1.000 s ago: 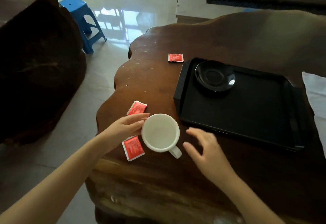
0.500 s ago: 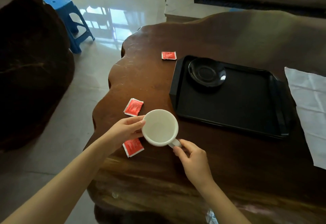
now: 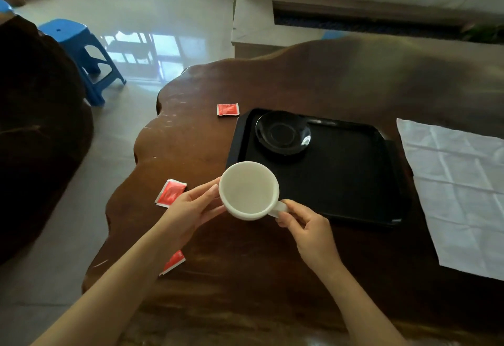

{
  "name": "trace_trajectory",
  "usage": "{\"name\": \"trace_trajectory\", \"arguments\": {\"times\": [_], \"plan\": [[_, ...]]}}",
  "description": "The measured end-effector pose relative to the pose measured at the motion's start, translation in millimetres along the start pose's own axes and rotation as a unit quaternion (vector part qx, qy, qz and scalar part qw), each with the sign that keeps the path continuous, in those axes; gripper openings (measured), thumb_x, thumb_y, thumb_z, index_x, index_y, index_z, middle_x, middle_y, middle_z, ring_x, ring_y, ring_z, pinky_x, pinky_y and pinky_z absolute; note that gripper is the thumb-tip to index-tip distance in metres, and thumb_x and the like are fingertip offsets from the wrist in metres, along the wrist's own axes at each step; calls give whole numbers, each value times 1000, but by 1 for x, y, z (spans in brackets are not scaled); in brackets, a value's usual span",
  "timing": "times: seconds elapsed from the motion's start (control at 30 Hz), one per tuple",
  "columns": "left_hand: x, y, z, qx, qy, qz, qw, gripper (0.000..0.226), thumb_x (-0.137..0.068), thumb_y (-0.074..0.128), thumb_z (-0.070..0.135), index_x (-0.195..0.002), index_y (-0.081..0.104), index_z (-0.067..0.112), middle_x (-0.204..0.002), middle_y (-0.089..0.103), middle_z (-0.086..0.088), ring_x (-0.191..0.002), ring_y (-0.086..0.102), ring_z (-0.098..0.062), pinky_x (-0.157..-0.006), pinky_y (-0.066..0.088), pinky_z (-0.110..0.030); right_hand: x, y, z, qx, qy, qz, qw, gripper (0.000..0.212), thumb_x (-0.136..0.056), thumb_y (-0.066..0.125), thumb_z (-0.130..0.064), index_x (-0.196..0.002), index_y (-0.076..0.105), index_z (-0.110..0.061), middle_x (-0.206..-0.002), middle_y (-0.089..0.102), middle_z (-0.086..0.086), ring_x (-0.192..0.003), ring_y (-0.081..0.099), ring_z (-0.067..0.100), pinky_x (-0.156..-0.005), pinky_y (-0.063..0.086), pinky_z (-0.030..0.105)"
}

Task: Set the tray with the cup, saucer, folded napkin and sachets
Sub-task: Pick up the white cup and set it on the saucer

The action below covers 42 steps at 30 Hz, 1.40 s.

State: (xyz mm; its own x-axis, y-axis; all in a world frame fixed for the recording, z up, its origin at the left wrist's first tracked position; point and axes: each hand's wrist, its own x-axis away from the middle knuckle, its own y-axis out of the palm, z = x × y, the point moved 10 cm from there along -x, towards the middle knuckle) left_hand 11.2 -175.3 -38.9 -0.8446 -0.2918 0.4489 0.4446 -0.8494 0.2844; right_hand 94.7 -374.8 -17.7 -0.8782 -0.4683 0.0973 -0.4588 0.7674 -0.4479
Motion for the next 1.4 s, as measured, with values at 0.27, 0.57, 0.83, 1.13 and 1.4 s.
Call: {"name": "trace_trajectory", "arguments": {"times": [0.27, 0.57, 0.83, 1.13, 1.4], "plan": [[-60, 59, 41, 20, 15, 88, 996, 25, -93, 50, 15, -112, 65, 23, -110, 69, 0, -101, 65, -18, -78, 56, -28, -84, -68, -11, -35, -33, 32, 998, 30, -89, 59, -21, -120, 60, -20, -96, 65, -18, -88, 65, 4, -79, 53, 21], [-150, 104, 82, -40, 56, 137, 988, 32, -94, 43, -1, -120, 60, 6, -113, 65, -11, -102, 63, -24, -83, 54, -31, -197, -107, -7, 16, -99, 10, 995, 28, -91, 57, -14, -119, 62, -16, -94, 67, -6, -81, 66, 6, -77, 54, 21], [-193, 100, 58, -96, 25, 174, 980, 34, -90, 45, -6, -118, 61, 5, -118, 63, -16, -109, 60, -29, -83, 53, -35, -230, -97, 16, 101, -128, -19, 986, 18, -91, 55, -12, -103, 68, -14, -88, 70, 6, -77, 67, 18, -78, 56, 42], [-211, 80, 46, -165, 16, 217, 962, 36, -87, 50, -7, -114, 64, 11, -112, 67, -8, -105, 62, -26, -88, 54, -40, -240, -82, 24, 123, -134, -29, 983, 16, -90, 57, -17, -97, 69, -10, -88, 70, 9, -82, 63, 22, -78, 51, 45], [-209, 78, 45, -160, 22, 221, 962, 37, -88, 52, -4, -120, 61, 12, -115, 66, -7, -107, 61, -24, -92, 52, -40, -239, -80, 24, 136, -145, -24, 980, 17, -89, 58, -16, -100, 70, -11, -90, 71, 9, -84, 62, 21, -79, 50, 39]]}}
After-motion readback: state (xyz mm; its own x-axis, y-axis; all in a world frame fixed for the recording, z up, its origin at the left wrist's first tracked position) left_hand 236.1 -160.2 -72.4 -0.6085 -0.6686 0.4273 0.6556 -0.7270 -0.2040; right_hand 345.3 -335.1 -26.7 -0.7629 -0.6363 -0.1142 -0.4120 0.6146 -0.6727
